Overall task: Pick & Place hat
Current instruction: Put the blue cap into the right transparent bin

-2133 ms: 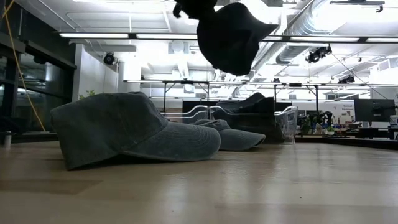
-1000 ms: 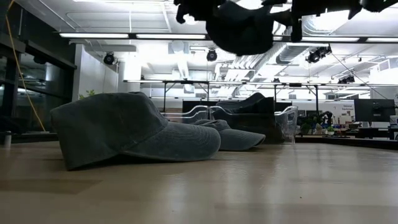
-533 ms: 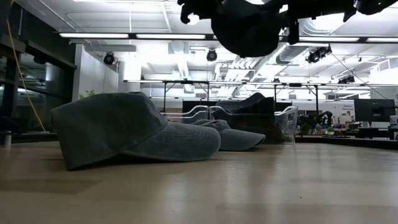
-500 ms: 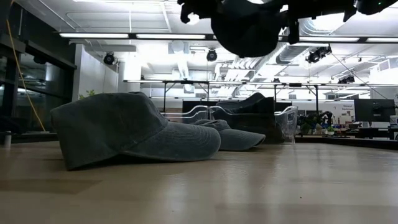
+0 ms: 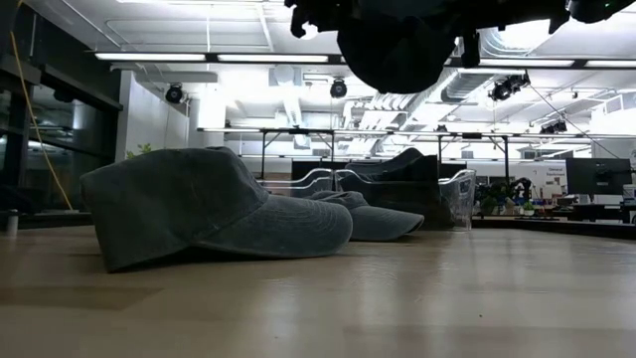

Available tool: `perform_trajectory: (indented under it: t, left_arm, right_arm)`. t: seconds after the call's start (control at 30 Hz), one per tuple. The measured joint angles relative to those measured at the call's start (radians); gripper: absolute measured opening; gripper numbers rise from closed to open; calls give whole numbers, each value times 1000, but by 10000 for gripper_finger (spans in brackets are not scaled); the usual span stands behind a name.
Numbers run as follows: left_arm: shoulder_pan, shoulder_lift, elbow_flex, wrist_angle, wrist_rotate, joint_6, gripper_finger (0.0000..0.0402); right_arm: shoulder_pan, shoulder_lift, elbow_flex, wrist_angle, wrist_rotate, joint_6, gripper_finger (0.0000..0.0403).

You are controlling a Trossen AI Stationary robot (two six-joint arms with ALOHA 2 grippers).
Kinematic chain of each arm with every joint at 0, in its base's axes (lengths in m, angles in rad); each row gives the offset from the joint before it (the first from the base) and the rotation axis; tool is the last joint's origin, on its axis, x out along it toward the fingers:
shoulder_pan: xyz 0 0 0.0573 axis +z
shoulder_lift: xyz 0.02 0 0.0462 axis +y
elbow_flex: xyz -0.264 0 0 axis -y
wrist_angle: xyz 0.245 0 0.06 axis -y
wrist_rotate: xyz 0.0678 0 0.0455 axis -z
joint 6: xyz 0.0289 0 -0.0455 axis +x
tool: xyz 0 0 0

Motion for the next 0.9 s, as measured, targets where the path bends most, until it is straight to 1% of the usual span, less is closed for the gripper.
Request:
perform_trajectory:
  t: [0.27, 0.43, 0.53, 0.67, 0.77, 0.9]
  left_arm:
    - [0, 0, 0, -19, -1, 18, 181]
    - [0, 0, -1, -18, -5, 77, 230]
    - [0, 0, -1, -28, -5, 86, 254]
    - [0, -3, -1, -90, -5, 89, 277]
    - [0, -33, -1, -166, -35, 92, 286]
    - [1, -95, 0, -290, -72, 89, 289]
  right_arm:
    - [-2, 0, 1, -12, 34, -12, 5]
    - [-28, 0, 1, -29, 39, -15, 5]
    - [-49, 0, 1, -33, 37, -14, 5]
    - [-90, -1, 2, -57, 26, -15, 5]
    - [-138, -1, 2, -111, -19, -14, 5]
    - [-191, -1, 2, -201, -81, -20, 5]
